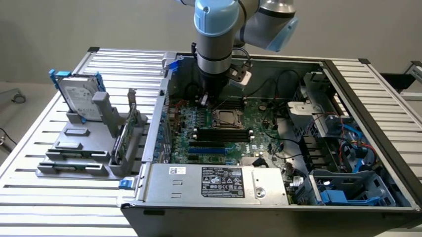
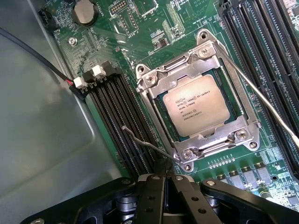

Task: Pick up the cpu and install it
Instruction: 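Install the first cpu locking lever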

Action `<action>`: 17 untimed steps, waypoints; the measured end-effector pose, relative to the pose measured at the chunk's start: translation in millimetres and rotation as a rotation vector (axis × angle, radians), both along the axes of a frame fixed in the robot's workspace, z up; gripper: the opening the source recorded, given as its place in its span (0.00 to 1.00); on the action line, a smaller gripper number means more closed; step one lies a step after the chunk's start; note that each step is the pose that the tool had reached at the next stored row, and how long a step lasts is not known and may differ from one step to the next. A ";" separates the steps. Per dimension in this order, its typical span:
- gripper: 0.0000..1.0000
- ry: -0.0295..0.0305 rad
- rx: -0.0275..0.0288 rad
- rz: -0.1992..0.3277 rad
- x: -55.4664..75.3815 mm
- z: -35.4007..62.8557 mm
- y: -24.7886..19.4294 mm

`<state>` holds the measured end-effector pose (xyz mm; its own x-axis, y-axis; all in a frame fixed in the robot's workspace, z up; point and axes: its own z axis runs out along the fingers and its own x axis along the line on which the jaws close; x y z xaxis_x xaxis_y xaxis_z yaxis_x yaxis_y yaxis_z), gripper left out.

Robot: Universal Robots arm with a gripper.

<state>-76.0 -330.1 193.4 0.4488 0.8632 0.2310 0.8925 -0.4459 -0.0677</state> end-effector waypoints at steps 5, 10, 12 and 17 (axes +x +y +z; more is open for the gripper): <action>0.11 0.0000 0.0000 0.000 0.0 0.0 0.0; 0.11 0.0000 0.0000 0.000 0.0 0.0 0.0; 0.11 0.0000 0.0000 0.000 0.0 0.0 0.0; 0.11 0.0000 -0.0001 0.000 0.0 0.0 0.0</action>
